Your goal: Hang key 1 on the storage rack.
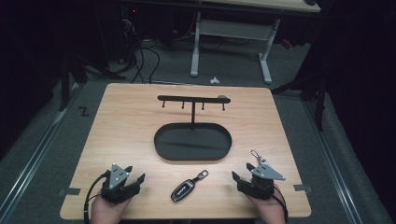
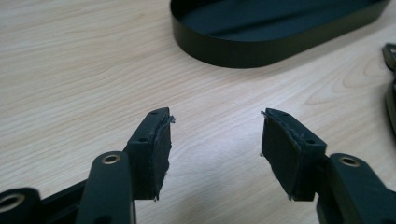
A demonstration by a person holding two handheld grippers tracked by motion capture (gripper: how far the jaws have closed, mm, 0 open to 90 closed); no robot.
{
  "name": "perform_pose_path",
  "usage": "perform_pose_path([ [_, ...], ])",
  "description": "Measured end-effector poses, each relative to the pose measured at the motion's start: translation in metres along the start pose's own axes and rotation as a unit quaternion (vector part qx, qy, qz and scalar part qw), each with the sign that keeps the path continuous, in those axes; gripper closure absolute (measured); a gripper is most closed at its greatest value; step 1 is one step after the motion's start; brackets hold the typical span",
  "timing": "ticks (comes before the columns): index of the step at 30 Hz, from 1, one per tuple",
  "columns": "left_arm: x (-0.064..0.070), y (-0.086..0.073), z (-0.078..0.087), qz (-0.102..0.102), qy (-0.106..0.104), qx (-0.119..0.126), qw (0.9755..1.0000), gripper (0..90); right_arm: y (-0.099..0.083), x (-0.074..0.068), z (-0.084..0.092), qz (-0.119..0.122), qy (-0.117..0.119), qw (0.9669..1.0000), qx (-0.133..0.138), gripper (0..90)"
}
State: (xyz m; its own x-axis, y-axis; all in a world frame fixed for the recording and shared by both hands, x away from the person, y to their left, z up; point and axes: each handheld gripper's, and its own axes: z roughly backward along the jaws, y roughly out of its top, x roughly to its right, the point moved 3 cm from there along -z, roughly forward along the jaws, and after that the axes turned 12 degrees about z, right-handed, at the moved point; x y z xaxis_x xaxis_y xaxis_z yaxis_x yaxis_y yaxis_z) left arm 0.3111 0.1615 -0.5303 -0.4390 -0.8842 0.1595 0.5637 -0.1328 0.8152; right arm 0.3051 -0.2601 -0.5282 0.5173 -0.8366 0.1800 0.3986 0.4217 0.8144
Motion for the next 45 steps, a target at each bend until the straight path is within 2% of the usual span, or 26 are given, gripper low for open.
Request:
perform_pose_path([
  [3, 0.005, 0.0, -0.001, -0.006, -0.006, -0.001, 1.0, 50.7, -0.002, 0.001, 0.0, 0.0, 0.001, 1.0, -0.003, 31.6],
  [4, 0.01, 0.0, -0.003, -0.019, -0.002, -0.003, 0.9998, 53.7, -0.002, 0.001, 0.002, 0.002, 0.002, 1.0, -0.001, 31.6],
  [5, 0.012, 0.0, -0.004, -0.021, -0.002, -0.006, 0.9998, 55.6, -0.001, 0.001, 0.003, 0.004, 0.003, 1.0, 0.001, 31.6],
  [11, 0.02, 0.0, -0.009, -0.024, -0.015, -0.015, 0.9995, 69.2, -0.002, 0.0, 0.008, 0.011, 0.006, 0.9999, 0.003, 31.2],
  [12, 0.022, -0.001, -0.01, -0.025, -0.02, -0.017, 0.9993, 69.2, -0.002, 0.0, 0.007, 0.012, 0.008, 0.9999, 0.002, 31.4],
  [13, 0.024, -0.002, -0.011, -0.027, -0.027, -0.024, 0.999, 75.0, -0.001, -0.001, 0.005, 0.014, 0.008, 0.9999, -0.001, 31.5],
  [14, 0.024, -0.002, -0.011, -0.027, -0.027, -0.024, 0.999, 76.9, -0.001, -0.001, 0.004, 0.014, 0.009, 0.9999, -0.001, 31.3],
  [16, 0.028, -0.003, -0.013, -0.031, -0.033, -0.031, 0.9985, 80.8, 0.0, -0.002, 0.003, 0.015, 0.01, 0.9998, -0.002, 31.1],
  [18, 0.038, -0.006, -0.016, -0.041, -0.049, -0.042, 0.9971, 84.2, 0.003, -0.007, 0.0, 0.023, 0.015, 0.9996, -0.002, 31.2],
  [20, 0.047, -0.009, -0.019, -0.059, -0.055, -0.05, 0.9955, 87.1, 0.004, -0.01, 0.0, 0.032, 0.02, 0.9993, -0.002, 36.7],
  [21, 0.047, -0.009, -0.019, -0.059, -0.055, -0.05, 0.9955, 88.1, 0.004, -0.011, 0.001, 0.034, 0.021, 0.9992, -0.001, 39.5],
  [24, 0.065, -0.012, -0.023, -0.086, -0.068, -0.059, 0.9922, 89.5, 0.005, -0.011, 0.004, 0.035, 0.019, 0.9992, 0.008, 43.8],
  [25, 0.073, -0.013, -0.025, -0.091, -0.08, -0.061, 0.9908, 89.8, 0.005, -0.009, 0.005, 0.029, 0.025, 0.9992, 0.01, 47.7],
  [28, 0.081, -0.015, -0.026, -0.102, -0.089, -0.067, 0.9886, 89.8, 0.005, -0.008, 0.007, 0.026, 0.026, 0.9993, 0.01, 49.8],
  [30, 0.09, -0.018, -0.028, -0.113, -0.102, -0.077, 0.9852, 89.8, 0.005, -0.008, 0.009, 0.025, 0.029, 0.9991, 0.016, 54.8],
  [31, 0.09, -0.018, -0.028, -0.113, -0.102, -0.077, 0.9852, 89.8, 0.005, -0.008, 0.009, 0.025, 0.031, 0.9991, 0.016, 54.9],
  [34, 0.099, -0.021, -0.028, -0.126, -0.114, -0.081, 0.9821, 89.7, 0.004, -0.011, 0.008, 0.026, 0.038, 0.9989, 0.014, 55.6],
  [36, 0.101, -0.021, -0.028, -0.127, -0.116, -0.08, 0.9818, 89.7, 0.004, -0.013, 0.006, 0.029, 0.041, 0.9987, 0.012, 55.5],
  [37, 0.107, -0.022, -0.029, -0.133, -0.126, -0.08, 0.9798, 89.5, 0.003, -0.014, 0.005, 0.029, 0.042, 0.9986, 0.011, 55.5],
  [39, 0.114, -0.023, -0.03, -0.138, -0.137, -0.081, 0.9777, 89.0, 0.003, -0.017, 0.004, 0.03, 0.047, 0.9984, 0.012, 58.3],
  [40, 0.114, -0.023, -0.03, -0.138, -0.137, -0.081, 0.9777, 88.7, 0.003, -0.017, 0.004, 0.03, 0.047, 0.9984, 0.012, 58.3],
  [41, 0.117, -0.024, -0.032, -0.141, -0.141, -0.082, 0.9765, 88.7, 0.003, -0.018, 0.003, 0.029, 0.049, 0.9983, 0.013, 59.9],
  [42, 0.124, -0.025, -0.034, -0.146, -0.15, -0.084, 0.9742, 87.7, 0.003, -0.021, 0.002, 0.033, 0.05, 0.9981, 0.013, 61.0],
  [44, 0.128, -0.025, -0.035, -0.147, -0.155, -0.082, 0.9736, 87.0, 0.003, -0.023, 0.002, 0.035, 0.051, 0.998, 0.012, 61.5],
  [45, 0.135, -0.024, -0.037, -0.152, -0.164, -0.082, 0.9713, 86.2, 0.003, -0.027, 0.002, 0.036, 0.053, 0.9979, 0.011, 61.5],
])
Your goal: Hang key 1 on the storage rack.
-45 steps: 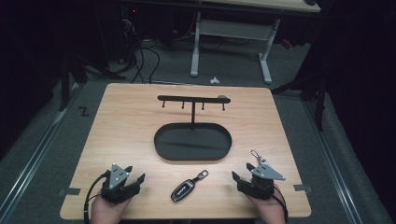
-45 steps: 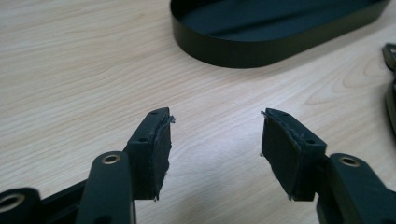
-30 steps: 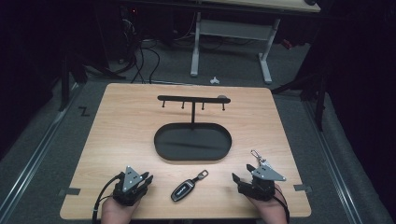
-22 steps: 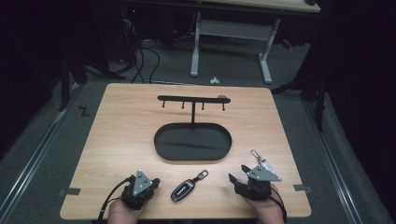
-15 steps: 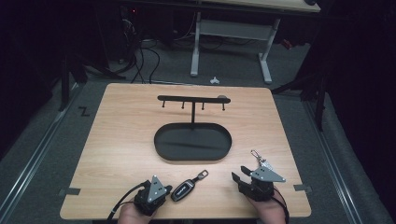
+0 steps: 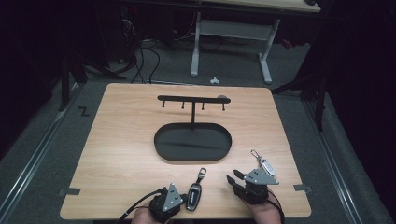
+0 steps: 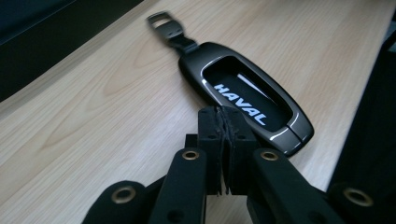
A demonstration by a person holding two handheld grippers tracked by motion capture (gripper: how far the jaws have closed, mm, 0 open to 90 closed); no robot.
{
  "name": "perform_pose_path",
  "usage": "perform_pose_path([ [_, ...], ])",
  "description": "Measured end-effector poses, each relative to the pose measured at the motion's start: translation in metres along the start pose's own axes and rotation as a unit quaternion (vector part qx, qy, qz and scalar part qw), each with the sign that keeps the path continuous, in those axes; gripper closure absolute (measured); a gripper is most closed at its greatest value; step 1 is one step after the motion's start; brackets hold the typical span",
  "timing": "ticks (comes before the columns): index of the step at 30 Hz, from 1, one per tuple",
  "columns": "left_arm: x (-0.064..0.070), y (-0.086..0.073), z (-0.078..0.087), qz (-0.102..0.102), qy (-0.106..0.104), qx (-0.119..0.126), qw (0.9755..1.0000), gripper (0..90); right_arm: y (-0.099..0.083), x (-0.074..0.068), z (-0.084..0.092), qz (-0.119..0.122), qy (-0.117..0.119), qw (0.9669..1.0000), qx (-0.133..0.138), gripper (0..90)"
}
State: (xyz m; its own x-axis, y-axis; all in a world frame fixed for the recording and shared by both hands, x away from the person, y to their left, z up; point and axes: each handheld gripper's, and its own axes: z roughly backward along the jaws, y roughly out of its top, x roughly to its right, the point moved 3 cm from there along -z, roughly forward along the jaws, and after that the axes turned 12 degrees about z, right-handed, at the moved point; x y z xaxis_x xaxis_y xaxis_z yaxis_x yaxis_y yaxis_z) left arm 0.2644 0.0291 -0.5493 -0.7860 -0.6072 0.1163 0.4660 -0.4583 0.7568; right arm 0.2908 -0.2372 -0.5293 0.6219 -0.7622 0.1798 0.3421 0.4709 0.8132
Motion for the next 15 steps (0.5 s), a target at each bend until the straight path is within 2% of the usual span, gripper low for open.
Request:
perform_pose_path([
  [4, 0.005, 0.003, -0.004, -0.013, -0.007, 0.003, 0.9999, 80.8, 0.001, -0.007, 0.0, -0.002, 0.009, 1.0, -0.001, 60.4],
  [6, 0.001, 0.006, -0.003, -0.013, -0.003, 0.011, 0.9998, 77.2, 0.001, -0.013, -0.001, -0.006, 0.017, 0.9998, -0.005, 60.4],
  [9, -0.012, 0.008, 0.005, -0.001, 0.014, 0.033, 0.9993, 66.8, 0.002, -0.021, -0.002, 0.005, 0.03, 0.9995, -0.004, 60.9],
  [12, -0.039, 0.004, 0.017, 0.023, 0.061, 0.048, 0.9967, 53.2, 0.005, -0.028, -0.001, 0.015, 0.039, 0.9991, 0.003, 62.5],
  [15, -0.067, -0.002, 0.03, 0.057, 0.106, 0.062, 0.9908, 44.2, 0.008, -0.035, -0.004, 0.019, 0.058, 0.9981, 0.004, 65.5],
])
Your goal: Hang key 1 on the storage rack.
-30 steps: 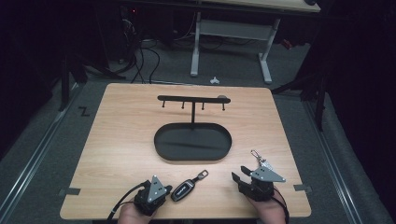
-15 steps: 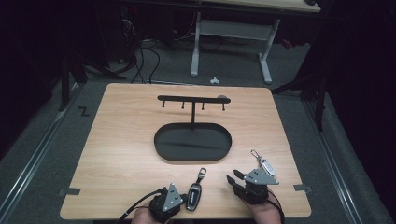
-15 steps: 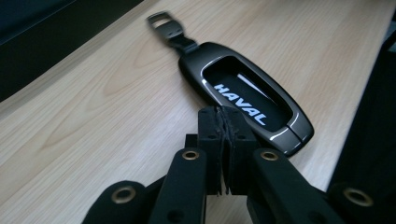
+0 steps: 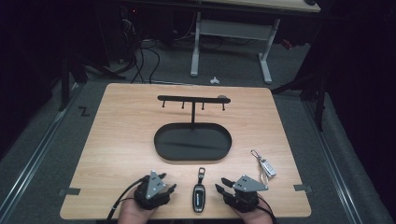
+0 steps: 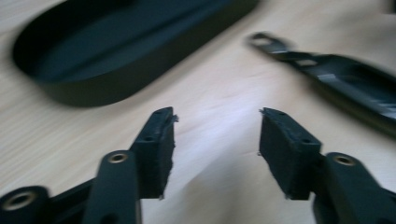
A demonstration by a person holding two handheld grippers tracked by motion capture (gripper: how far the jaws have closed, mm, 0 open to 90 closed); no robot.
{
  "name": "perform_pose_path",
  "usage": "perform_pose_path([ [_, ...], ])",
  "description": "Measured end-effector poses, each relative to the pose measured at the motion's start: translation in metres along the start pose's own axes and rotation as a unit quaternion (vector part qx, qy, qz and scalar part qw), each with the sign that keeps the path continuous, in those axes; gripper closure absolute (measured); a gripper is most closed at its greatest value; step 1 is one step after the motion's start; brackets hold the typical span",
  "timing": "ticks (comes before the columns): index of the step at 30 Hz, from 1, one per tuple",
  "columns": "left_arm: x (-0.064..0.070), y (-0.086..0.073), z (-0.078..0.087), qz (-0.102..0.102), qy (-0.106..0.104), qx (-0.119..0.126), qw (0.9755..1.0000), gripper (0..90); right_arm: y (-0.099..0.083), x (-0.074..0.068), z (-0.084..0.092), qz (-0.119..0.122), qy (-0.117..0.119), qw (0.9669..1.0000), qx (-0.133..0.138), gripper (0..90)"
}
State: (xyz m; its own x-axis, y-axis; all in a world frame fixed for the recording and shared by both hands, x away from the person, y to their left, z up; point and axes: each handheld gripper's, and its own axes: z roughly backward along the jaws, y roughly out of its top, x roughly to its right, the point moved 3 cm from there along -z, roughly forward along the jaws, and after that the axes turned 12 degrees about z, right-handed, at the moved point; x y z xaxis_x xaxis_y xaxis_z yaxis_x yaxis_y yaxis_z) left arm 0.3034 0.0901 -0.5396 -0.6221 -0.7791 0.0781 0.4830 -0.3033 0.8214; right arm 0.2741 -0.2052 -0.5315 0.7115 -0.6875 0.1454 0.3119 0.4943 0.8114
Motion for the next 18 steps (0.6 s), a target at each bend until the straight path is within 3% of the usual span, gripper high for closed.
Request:
perform_pose_path([
  [4, -0.033, -0.003, 0.017, 0.047, 0.032, 0.023, 0.9981, 37.9, 0.006, -0.009, -0.003, 0.004, 0.028, 0.9995, 0.012, 83.5],
  [8, -0.054, -0.008, 0.033, 0.07, 0.063, 0.04, 0.9948, 36.2, 0.013, -0.02, -0.011, 0.017, 0.061, 0.9979, 0.015, 88.7],
  [12, -0.064, -0.011, 0.039, 0.091, 0.067, 0.049, 0.9924, 33.8, 0.018, -0.033, -0.02, 0.038, 0.089, 0.9952, 0.013, 88.8],
  [18, -0.065, -0.014, 0.039, 0.087, 0.067, 0.047, 0.9928, 32.6, 0.017, -0.043, -0.026, 0.054, 0.111, 0.9924, 0.0, 88.7],
])
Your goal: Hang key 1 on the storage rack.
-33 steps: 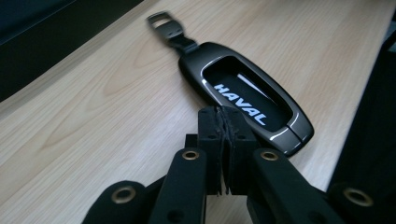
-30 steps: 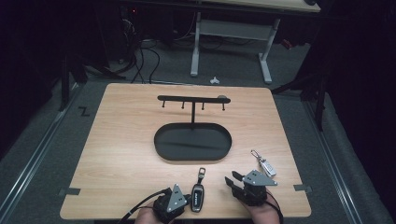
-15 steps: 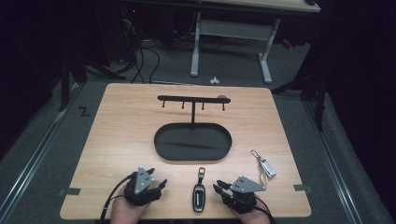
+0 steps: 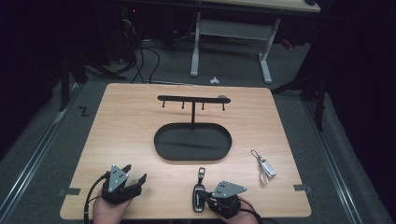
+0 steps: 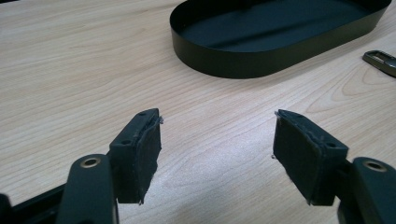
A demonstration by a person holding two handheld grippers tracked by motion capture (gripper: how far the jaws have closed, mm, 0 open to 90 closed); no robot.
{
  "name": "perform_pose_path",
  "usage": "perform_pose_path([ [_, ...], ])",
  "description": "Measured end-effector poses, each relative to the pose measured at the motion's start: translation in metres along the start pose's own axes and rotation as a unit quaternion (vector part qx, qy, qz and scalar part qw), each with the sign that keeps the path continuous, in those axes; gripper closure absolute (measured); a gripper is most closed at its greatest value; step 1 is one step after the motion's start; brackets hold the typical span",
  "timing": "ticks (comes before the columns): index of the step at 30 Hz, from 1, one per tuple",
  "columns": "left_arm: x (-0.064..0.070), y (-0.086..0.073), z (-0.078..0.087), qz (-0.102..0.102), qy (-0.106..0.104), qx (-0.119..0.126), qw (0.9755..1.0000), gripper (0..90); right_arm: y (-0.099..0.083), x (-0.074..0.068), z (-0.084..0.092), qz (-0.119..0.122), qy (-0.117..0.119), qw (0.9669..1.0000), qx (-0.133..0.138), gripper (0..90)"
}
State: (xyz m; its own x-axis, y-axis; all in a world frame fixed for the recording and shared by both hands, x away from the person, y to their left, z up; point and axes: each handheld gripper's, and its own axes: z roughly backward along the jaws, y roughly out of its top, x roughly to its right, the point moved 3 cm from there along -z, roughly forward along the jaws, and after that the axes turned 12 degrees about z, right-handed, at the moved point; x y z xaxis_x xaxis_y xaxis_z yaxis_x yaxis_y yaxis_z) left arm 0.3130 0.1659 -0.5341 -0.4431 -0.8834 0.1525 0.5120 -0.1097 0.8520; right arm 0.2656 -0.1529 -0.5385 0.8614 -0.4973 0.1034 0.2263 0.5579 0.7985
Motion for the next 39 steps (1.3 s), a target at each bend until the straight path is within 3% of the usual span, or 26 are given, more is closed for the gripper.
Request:
perform_pose_path([
  [7, 0.004, 0.001, -0.002, -0.01, -0.006, 0.001, 0.9999, 32.3, -0.003, 0.003, 0.0, 0.01, -0.016, 0.9996, -0.02, 88.7],
  [11, 0.006, 0.001, -0.004, -0.016, -0.009, -0.001, 0.9998, 32.3, -0.008, 0.01, 0.002, 0.002, -0.026, 0.9993, -0.027, 88.7],
  [27, 0.007, -0.001, -0.006, -0.027, -0.012, -0.013, 0.9995, 33.0, -0.034, 0.059, 0.023, -0.048, -0.089, 0.9934, -0.054, 88.0],
  [39, 0.007, -0.001, -0.006, -0.026, -0.016, -0.014, 0.9994, 33.3, -0.03, 0.06, 0.032, -0.054, -0.096, 0.9933, -0.034, 81.8],
])
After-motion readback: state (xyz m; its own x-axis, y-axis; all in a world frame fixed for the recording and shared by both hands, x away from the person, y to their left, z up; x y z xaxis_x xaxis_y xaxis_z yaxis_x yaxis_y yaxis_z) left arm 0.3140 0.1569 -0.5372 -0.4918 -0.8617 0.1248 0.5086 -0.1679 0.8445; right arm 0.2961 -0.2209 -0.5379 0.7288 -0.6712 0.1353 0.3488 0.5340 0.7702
